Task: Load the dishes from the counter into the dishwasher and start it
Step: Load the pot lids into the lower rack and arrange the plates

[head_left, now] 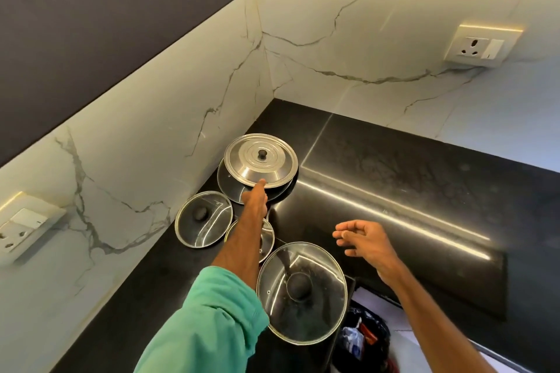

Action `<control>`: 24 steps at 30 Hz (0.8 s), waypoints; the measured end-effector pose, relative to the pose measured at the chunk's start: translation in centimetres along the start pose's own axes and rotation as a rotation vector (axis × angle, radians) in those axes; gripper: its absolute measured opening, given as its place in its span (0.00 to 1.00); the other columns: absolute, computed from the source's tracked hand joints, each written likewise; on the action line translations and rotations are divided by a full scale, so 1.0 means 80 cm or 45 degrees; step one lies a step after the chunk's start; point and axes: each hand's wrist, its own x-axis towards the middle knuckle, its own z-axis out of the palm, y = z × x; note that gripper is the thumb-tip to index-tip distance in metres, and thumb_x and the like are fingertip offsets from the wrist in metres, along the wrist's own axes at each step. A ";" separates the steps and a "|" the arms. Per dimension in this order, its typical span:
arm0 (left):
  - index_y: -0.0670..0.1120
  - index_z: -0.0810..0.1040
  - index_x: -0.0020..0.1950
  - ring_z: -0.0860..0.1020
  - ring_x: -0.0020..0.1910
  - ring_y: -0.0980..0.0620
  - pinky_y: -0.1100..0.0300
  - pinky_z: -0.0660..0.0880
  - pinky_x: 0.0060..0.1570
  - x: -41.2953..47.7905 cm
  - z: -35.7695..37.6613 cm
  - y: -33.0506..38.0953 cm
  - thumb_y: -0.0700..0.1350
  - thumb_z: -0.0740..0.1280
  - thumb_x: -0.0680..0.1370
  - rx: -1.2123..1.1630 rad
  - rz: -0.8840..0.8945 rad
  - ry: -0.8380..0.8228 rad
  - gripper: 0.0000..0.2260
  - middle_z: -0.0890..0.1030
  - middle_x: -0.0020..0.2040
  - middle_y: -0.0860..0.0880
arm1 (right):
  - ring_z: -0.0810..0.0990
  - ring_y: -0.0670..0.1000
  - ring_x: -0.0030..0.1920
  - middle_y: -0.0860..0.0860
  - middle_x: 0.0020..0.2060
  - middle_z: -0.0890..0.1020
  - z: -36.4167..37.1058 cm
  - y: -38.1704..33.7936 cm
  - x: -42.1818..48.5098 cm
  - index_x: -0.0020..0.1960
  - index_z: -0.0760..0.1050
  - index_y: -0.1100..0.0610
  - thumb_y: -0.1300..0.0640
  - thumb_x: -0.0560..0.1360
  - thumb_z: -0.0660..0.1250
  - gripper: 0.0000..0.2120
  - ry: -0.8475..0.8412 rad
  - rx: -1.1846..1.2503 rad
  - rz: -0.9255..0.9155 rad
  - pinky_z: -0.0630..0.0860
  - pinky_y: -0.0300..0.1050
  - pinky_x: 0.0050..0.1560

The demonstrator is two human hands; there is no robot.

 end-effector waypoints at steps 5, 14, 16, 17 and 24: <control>0.37 0.72 0.69 0.80 0.61 0.42 0.51 0.77 0.64 0.041 0.004 -0.002 0.37 0.71 0.78 -0.112 -0.017 -0.097 0.20 0.79 0.64 0.39 | 0.87 0.50 0.47 0.49 0.45 0.88 0.037 -0.022 0.031 0.53 0.83 0.55 0.63 0.79 0.66 0.08 -0.040 -0.003 0.038 0.83 0.46 0.47; 0.40 0.71 0.71 0.76 0.65 0.43 0.46 0.75 0.64 0.033 0.003 0.008 0.32 0.63 0.81 -0.255 0.042 -0.246 0.18 0.77 0.66 0.40 | 0.85 0.53 0.52 0.53 0.48 0.87 0.066 -0.039 0.075 0.56 0.81 0.58 0.58 0.79 0.69 0.08 -0.067 0.142 0.124 0.83 0.49 0.52; 0.40 0.72 0.71 0.77 0.65 0.43 0.49 0.79 0.58 0.008 0.008 -0.001 0.33 0.64 0.82 -0.246 0.054 -0.410 0.17 0.79 0.65 0.41 | 0.84 0.53 0.55 0.55 0.52 0.85 0.066 -0.038 0.083 0.58 0.79 0.58 0.50 0.77 0.72 0.15 -0.028 0.310 0.154 0.81 0.52 0.57; 0.41 0.74 0.70 0.77 0.66 0.43 0.52 0.81 0.55 -0.004 0.010 -0.007 0.35 0.64 0.82 -0.229 0.046 -0.498 0.16 0.80 0.64 0.41 | 0.82 0.54 0.56 0.56 0.54 0.84 0.066 -0.039 0.087 0.59 0.76 0.55 0.46 0.75 0.73 0.19 -0.016 0.386 0.187 0.80 0.55 0.60; 0.37 0.77 0.65 0.82 0.56 0.48 0.52 0.81 0.56 -0.069 0.019 -0.037 0.39 0.67 0.81 0.063 0.124 -0.963 0.13 0.84 0.55 0.43 | 0.82 0.58 0.62 0.59 0.64 0.80 0.041 -0.031 0.113 0.71 0.71 0.57 0.58 0.77 0.69 0.22 0.095 1.267 0.253 0.83 0.54 0.54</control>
